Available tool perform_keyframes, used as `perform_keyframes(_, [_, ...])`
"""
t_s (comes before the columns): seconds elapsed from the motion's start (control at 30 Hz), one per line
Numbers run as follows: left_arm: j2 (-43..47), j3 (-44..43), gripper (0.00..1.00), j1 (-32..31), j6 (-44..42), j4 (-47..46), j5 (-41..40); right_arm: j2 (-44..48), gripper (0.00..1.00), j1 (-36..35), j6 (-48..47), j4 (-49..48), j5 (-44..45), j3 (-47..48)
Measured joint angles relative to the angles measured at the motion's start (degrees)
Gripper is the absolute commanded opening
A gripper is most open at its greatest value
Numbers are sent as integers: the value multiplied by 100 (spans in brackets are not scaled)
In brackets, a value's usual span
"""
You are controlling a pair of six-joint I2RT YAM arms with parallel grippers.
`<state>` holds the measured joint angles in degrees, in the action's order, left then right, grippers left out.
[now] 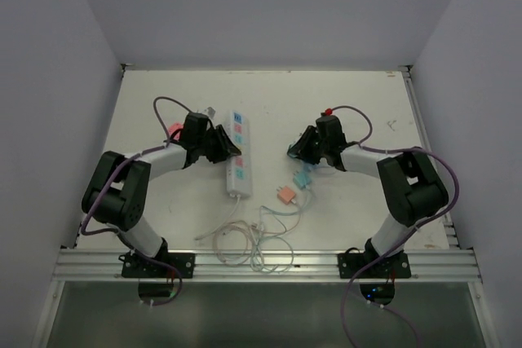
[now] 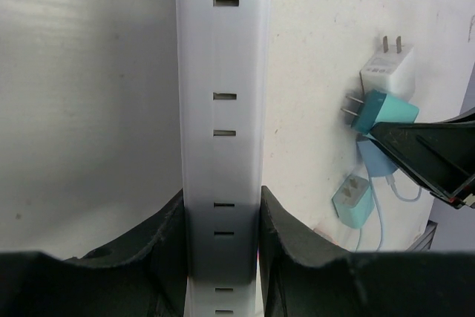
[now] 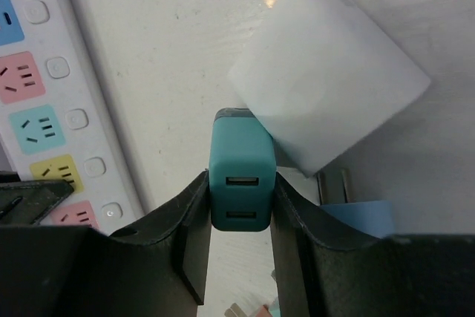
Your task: Pull the plug off the socket
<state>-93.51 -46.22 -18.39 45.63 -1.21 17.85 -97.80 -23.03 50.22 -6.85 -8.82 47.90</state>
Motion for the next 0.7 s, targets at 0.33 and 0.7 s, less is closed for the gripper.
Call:
perform_keyframes(0.33, [-1502,-1794,2,0,-439,192,415,804,81,210,-284,393,-98,-68])
perform_keyframes(0.7, [-2800,-3276,34,-7,-581,155,1425,2782,84,208,-1032,1272,-160,-68])
